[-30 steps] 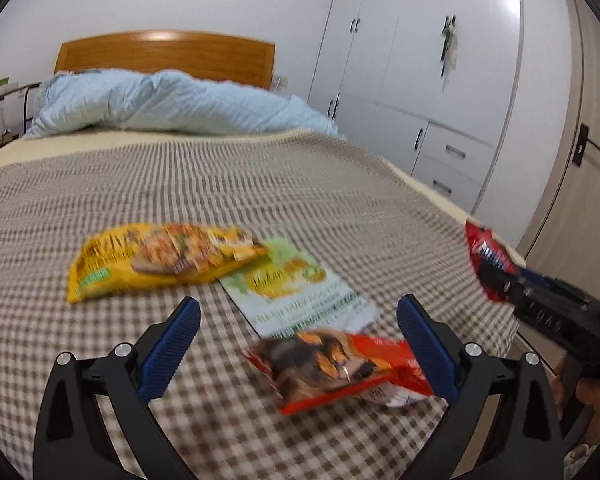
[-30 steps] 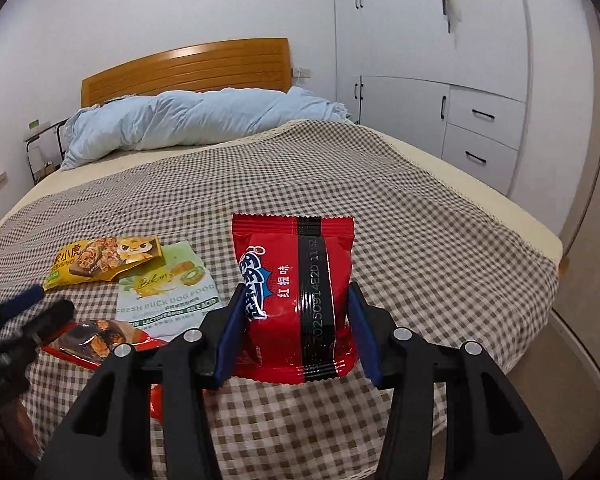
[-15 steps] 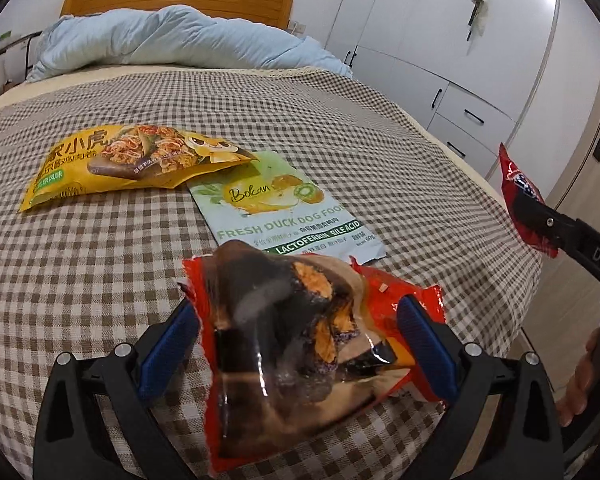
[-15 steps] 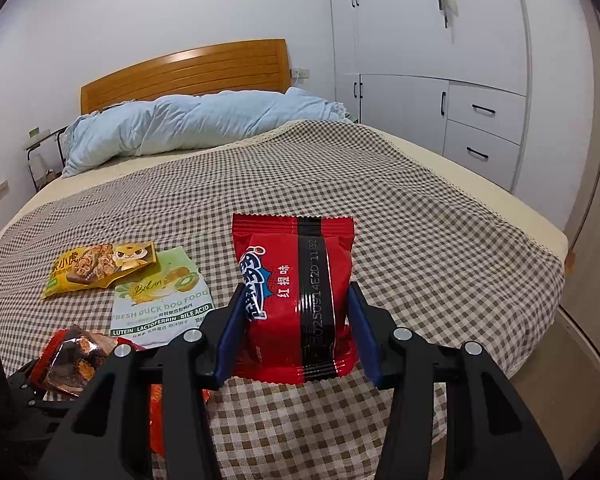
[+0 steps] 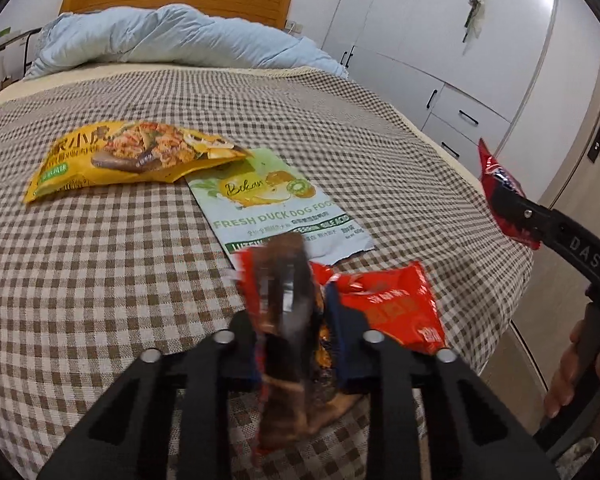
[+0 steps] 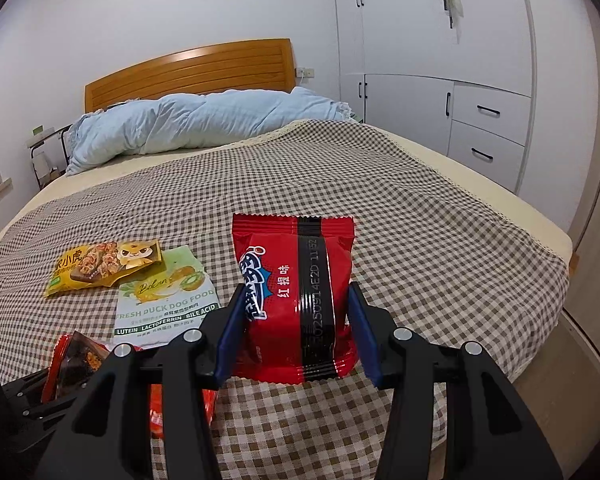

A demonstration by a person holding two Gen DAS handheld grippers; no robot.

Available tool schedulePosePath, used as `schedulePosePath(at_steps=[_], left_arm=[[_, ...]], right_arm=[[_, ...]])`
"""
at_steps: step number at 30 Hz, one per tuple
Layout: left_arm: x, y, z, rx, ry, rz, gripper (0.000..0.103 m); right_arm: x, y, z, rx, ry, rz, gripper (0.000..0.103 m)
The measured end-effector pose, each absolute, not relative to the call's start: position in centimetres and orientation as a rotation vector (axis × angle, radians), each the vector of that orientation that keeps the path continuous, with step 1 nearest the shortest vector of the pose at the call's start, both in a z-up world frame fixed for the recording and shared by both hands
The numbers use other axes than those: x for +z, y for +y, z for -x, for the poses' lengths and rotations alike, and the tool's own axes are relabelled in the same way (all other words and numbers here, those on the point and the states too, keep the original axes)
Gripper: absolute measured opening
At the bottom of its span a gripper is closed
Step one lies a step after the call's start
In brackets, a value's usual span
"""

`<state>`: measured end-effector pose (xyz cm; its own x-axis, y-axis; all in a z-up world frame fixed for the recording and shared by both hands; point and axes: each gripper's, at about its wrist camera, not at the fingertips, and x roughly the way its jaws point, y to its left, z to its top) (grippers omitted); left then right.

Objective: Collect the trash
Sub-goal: 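Grasp the red-orange snack bag with the left tool while the right holds the candy wrapper, then carry the snack bag and candy wrapper from the bed down over the bin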

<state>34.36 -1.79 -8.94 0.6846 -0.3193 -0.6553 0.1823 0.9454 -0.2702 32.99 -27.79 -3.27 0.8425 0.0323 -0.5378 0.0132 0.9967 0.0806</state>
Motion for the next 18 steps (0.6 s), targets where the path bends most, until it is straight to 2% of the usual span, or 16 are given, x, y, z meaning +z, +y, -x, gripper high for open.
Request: schedulePosePath(at_steps=[2,3,18], left_arm=[[-8.6,-1.8,-34.1,-0.288,0.748,0.186,0.007],[-8.4,-1.7,-33.9,-0.288,0.741,0.186,0.006],[-4.7,0.6,-33.3,-0.291,0.607,0.227,0.005]], right_arm=[[-3.3,-27.7,-33.0,0.012,0.569,-0.081,0.048],[-3.3,-27.7,-33.0,0.012,0.570,-0.080,0.048],[-3.1,-27.2,-32.4,0.037,0.568,-0.069,0.048]])
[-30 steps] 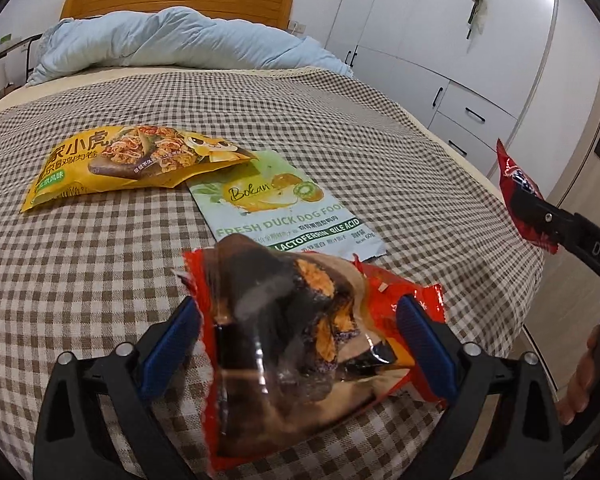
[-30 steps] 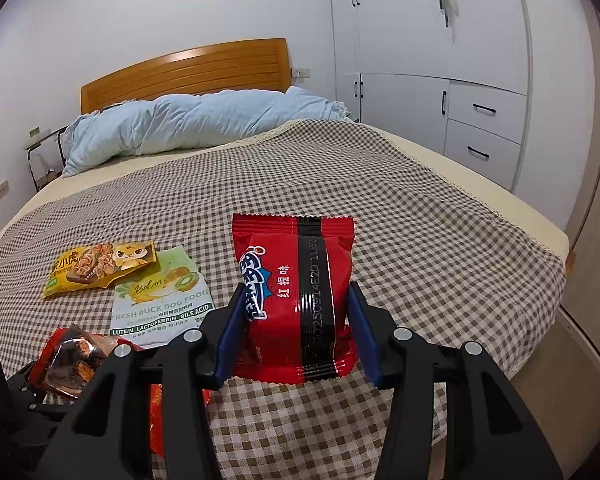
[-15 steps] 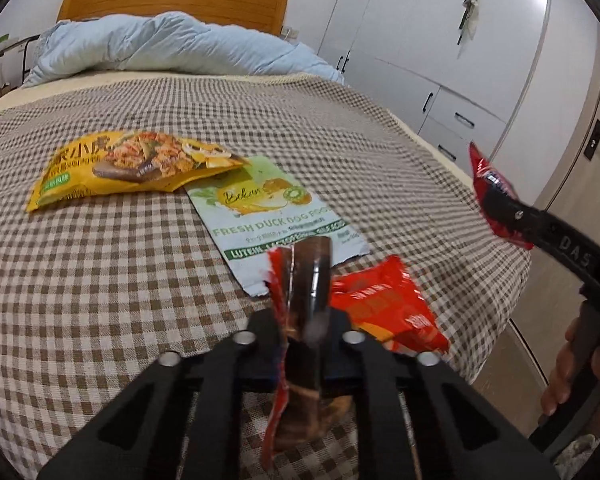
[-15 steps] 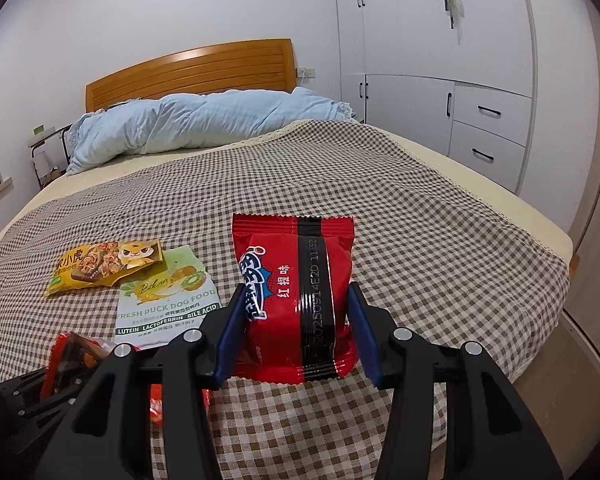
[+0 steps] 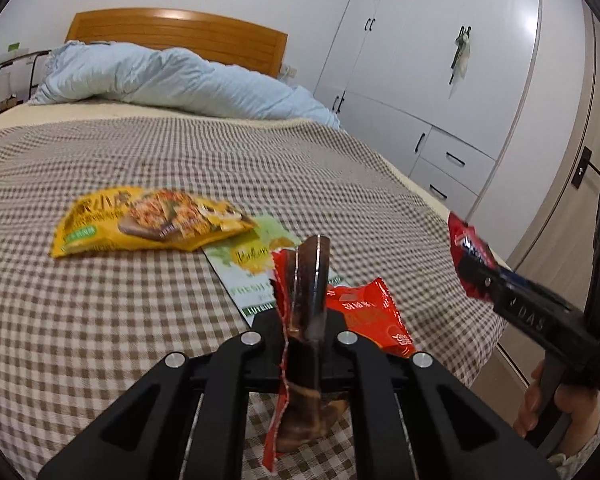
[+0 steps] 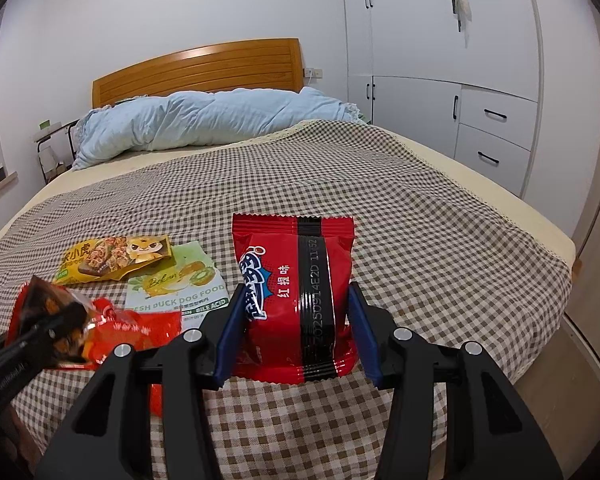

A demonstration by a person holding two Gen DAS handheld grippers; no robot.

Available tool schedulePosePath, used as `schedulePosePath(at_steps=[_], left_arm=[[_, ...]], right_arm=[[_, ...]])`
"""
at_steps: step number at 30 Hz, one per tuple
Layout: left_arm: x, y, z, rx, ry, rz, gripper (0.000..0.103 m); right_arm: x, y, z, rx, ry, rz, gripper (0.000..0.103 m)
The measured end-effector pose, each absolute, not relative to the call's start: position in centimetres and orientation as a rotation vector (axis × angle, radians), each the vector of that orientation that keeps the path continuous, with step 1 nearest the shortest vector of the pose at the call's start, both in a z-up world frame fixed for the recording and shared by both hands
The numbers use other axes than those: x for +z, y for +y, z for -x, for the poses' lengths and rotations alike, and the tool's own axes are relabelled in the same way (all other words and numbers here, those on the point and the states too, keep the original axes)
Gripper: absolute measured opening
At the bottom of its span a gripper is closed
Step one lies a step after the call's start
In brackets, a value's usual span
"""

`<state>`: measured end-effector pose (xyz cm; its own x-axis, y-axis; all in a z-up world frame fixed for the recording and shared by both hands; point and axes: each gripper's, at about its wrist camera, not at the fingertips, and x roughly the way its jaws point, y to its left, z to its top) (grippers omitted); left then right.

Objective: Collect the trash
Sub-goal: 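Carry the snack bag and candy wrapper from the bed down over the bin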

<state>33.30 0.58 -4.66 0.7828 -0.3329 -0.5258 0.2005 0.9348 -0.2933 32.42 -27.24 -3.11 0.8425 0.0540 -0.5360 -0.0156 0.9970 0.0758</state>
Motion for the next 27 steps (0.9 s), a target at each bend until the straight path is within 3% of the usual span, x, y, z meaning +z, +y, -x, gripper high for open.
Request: schedulePosePath(at_steps=[27], left_arm=[[3.4,2.1,-23.4,-0.250,0.490,0.184,0.005]], right_arm=[[1.0,-25.9,-23.2,0.119,0.471,-0.046,0.048]])
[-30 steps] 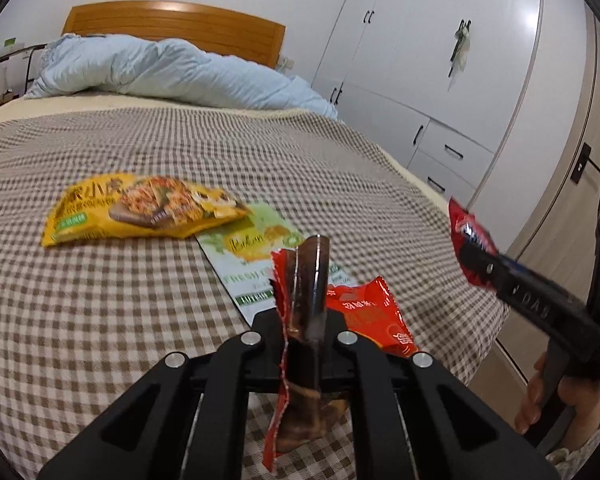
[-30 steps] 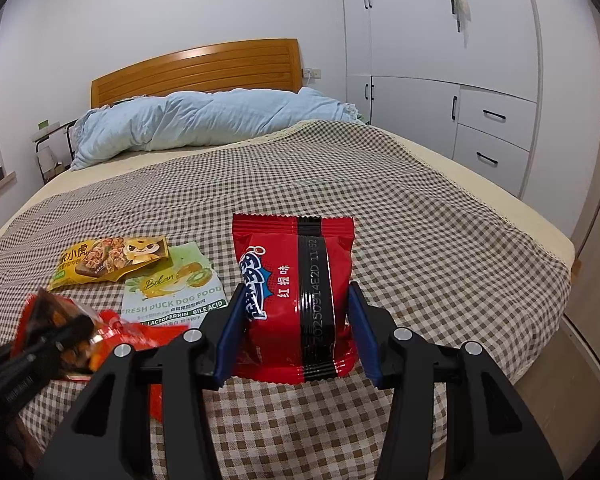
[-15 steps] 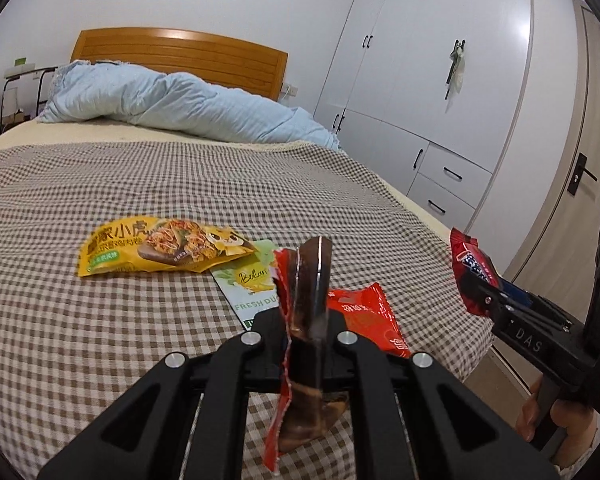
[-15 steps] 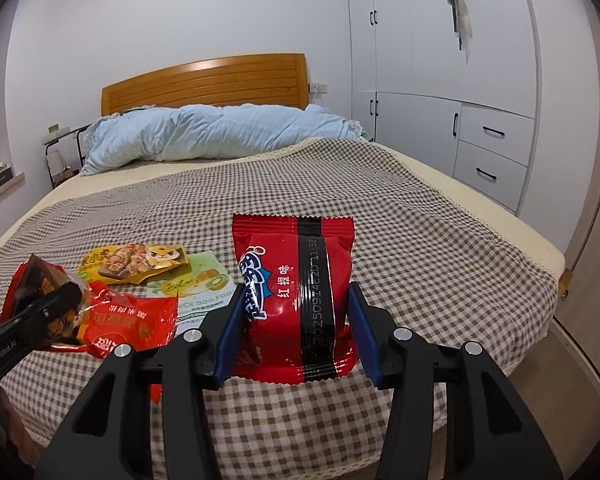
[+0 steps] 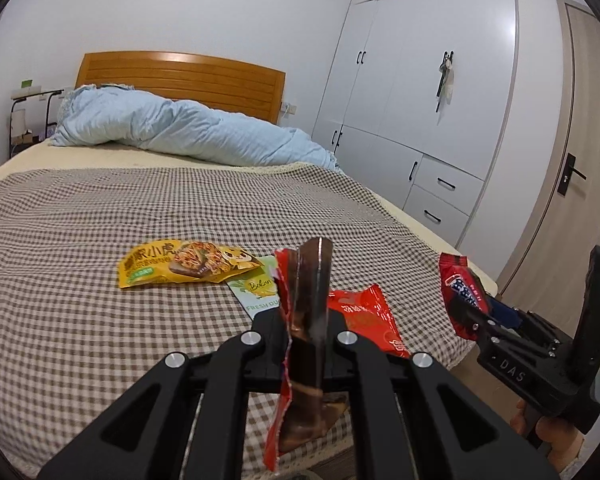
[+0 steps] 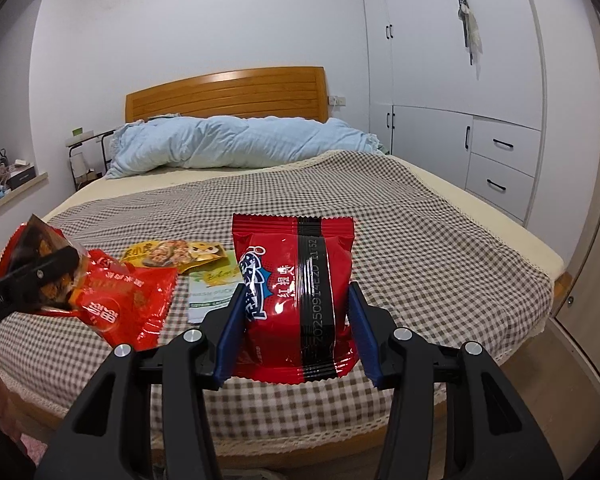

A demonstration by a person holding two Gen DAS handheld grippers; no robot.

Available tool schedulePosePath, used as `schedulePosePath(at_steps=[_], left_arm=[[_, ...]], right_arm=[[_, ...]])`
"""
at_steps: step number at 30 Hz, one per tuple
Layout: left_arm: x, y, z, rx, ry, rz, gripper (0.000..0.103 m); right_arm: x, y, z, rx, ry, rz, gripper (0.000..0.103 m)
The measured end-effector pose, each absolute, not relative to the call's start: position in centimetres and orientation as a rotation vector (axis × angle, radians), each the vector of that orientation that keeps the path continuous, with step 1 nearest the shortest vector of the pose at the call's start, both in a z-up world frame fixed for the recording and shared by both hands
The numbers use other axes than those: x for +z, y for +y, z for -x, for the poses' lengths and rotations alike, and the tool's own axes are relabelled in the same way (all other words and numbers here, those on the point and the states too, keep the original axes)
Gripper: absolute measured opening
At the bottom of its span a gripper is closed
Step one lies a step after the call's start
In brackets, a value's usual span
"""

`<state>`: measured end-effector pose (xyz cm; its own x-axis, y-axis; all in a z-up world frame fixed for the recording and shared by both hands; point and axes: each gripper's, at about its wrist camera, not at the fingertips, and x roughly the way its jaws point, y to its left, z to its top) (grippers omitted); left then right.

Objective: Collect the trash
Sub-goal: 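Carry the snack bag and candy wrapper from the bed down over the bin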

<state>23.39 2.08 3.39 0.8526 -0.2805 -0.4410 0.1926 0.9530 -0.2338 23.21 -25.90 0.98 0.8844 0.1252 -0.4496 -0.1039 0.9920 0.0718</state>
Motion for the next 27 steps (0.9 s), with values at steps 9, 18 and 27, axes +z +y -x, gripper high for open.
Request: schedulePosePath(at_steps=[9,18,27], left_arm=[[5.9,3.3,-18.9,-0.231,0.442,0.182,0.005],[7.1,4.1,-15.8,-0.221,0.415,0.173,0.005],[8.0,4.9,-13.8,-0.208,0.399,0.173,0.005]], right_arm=[[2.9,-25.5,-19.9,0.138,0.431,-0.044,0.048],[4.1,-25.1,-17.5,0.159,0.403,-0.030,0.048],[4.8,-24.7,-16.1,0.178,0.385,-0.012,0.048]])
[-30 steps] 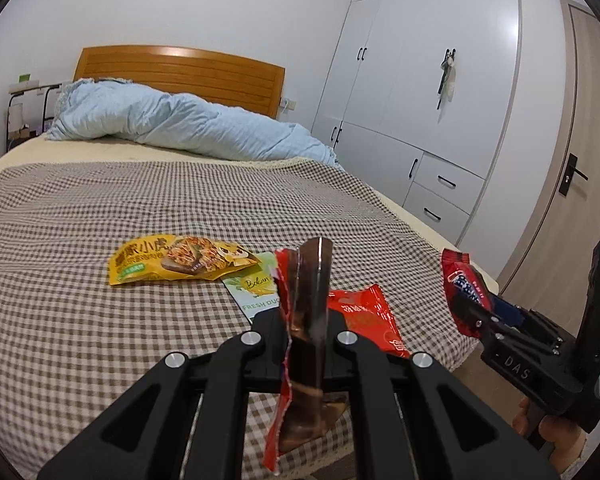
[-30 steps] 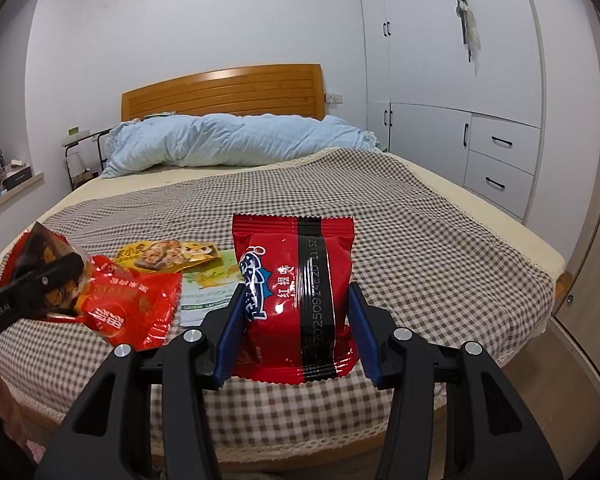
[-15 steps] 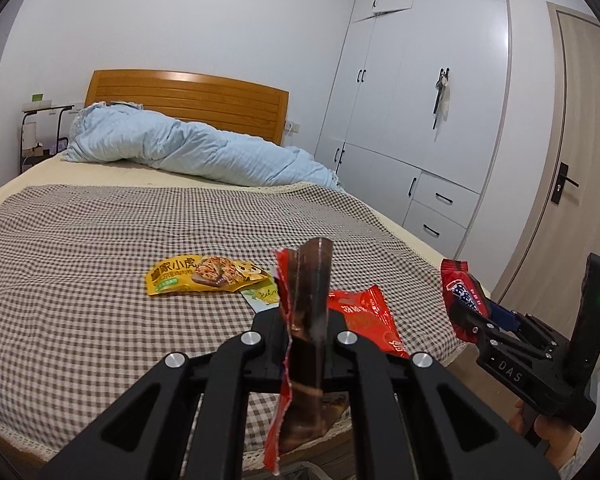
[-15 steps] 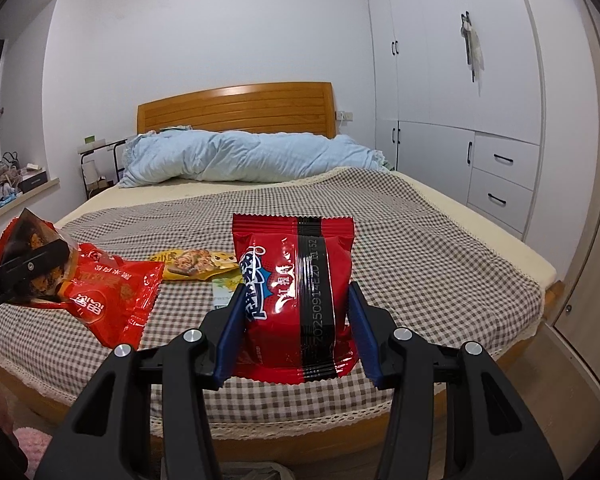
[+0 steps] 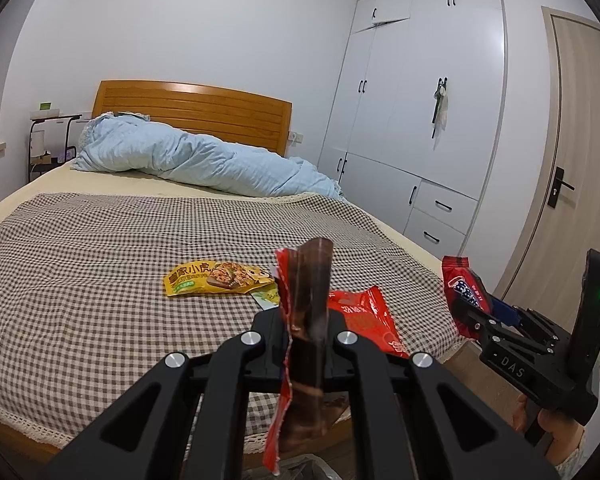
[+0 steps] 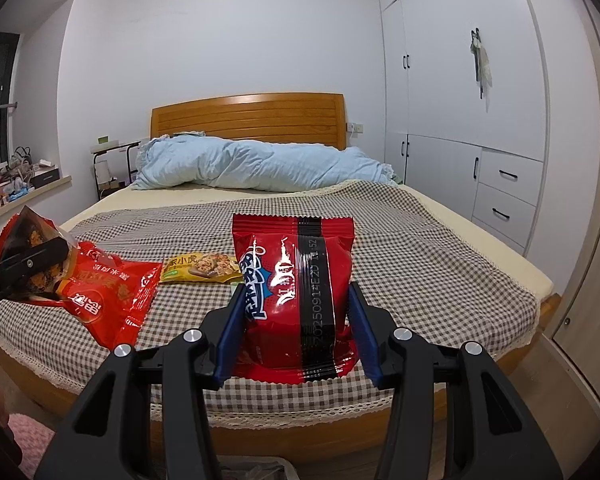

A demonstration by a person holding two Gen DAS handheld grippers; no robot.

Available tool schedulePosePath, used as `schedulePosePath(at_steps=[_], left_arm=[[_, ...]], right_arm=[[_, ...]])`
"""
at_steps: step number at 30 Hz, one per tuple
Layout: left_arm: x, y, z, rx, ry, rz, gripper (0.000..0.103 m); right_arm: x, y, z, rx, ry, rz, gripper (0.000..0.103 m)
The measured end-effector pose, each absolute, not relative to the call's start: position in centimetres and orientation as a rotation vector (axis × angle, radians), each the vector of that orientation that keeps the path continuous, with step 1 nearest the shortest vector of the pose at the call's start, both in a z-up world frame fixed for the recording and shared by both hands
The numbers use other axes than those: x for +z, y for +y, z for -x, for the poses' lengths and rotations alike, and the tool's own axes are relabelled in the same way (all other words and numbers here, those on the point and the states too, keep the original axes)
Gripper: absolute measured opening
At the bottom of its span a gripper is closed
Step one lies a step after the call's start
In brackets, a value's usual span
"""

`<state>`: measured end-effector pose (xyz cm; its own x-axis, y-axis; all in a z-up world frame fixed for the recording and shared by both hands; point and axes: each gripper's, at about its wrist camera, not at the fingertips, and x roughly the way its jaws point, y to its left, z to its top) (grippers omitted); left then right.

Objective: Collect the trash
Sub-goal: 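Carry the snack bag and candy wrapper from the bed down over the bin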

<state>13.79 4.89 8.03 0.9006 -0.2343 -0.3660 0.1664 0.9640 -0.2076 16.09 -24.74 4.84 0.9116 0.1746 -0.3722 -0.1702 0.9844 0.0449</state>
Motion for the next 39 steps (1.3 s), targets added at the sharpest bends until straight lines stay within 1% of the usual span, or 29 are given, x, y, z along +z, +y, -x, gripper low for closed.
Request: schedulePosePath(at_steps=[16,39], left_arm=[[7.7,6.6,-10.4,-0.221,0.376,0.189,0.005],[5.0,6.9,-6.6,-0.279,0.417,0.172,0.005]], right_arm=[[4.1,-23.7,-13.4,0.221,0.382,0.008,0.048],[1.3,-24.2,-9.4,0.311,0.440,0.015,0.048]])
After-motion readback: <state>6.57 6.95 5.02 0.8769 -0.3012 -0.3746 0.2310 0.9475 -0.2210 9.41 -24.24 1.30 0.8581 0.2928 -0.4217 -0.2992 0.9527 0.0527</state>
